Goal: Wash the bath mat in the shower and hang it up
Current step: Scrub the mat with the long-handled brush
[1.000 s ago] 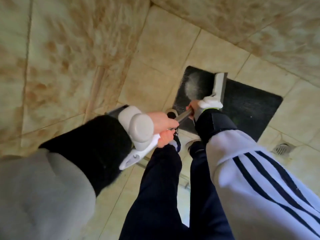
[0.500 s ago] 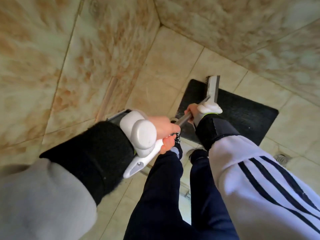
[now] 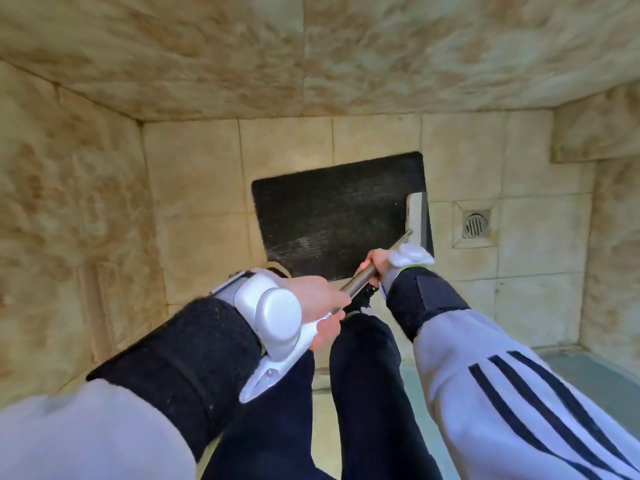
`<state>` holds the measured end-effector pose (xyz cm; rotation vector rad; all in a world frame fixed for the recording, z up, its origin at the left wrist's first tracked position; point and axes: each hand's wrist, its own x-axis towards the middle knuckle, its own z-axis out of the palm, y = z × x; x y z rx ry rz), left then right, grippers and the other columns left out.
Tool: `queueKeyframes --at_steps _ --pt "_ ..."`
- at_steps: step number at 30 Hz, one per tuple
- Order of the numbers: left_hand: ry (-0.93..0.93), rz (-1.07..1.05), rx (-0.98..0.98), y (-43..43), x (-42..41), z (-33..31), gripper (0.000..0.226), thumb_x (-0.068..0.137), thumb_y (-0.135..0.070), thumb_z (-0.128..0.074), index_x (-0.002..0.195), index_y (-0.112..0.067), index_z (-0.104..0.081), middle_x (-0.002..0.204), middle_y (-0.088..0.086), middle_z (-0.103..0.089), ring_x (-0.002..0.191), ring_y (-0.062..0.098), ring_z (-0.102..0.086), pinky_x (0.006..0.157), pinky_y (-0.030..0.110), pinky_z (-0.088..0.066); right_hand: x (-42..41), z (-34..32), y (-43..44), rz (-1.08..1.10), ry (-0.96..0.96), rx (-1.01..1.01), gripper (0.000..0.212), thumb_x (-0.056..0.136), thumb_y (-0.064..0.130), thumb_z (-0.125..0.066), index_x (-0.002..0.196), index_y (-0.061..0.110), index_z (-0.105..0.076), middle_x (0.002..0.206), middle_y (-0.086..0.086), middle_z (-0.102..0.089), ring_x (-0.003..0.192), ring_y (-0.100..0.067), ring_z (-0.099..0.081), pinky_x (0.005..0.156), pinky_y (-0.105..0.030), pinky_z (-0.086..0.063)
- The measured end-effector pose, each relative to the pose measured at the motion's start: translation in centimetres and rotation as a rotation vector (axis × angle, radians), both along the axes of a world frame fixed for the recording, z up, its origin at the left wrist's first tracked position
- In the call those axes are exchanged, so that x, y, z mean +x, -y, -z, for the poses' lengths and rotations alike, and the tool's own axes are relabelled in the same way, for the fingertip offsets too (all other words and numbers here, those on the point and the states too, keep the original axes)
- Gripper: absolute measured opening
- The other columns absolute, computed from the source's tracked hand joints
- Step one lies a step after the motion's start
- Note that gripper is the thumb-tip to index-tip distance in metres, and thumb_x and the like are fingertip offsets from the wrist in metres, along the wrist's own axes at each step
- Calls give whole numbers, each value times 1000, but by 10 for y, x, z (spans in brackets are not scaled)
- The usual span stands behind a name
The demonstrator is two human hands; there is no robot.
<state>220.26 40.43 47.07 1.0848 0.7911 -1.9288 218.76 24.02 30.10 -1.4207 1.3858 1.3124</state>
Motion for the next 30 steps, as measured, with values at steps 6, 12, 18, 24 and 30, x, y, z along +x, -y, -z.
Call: queueKeyframes --at_steps 6,12,18,24,30 --pt "27 137 -52 73 6 -26 28 97 -14 -34 69 -10 -36 35 -2 -30 23 8 -26 36 6 -24 -26 -32 70 312 55 -60 35 96 8 -40 60 9 -41 46 -7 -51 56 -17 -44 72 -29 -46" --pt "-30 306 7 145 12 -39 31 99 -24 -36 70 -11 -38 36 -3 -35 24 8 -32 37 9 -30 -41 -50 125 614 120 -63 34 97 11 -47 64 10 -40 27 -2 -48 57 -17 -44 64 -30 -44" --pt "-44 375 106 179 9 -35 34 100 -27 -39 69 -11 -42 38 -1 -41 27 8 -39 40 11 -36 -50 -41 136 567 68 15 37 94 9 -46 57 9 -42 49 -7 -48 56 -19 -44 82 -34 -47" --pt "-22 329 248 189 -4 -14 32 99 -24 -37 70 -10 -40 34 -1 -38 23 9 -35 35 9 -34 -47 -19 132 447 80 107 37 96 21 -47 60 11 -49 58 -3 -52 60 -14 -46 90 -29 -45" --pt "62 260 271 193 -14 3 34 100 -28 -36 71 -11 -41 35 -3 -36 25 8 -33 34 10 -32 -18 -18 144 211 -27 156 42 96 18 -43 55 11 -41 43 -3 -47 53 -13 -37 55 -22 -36"
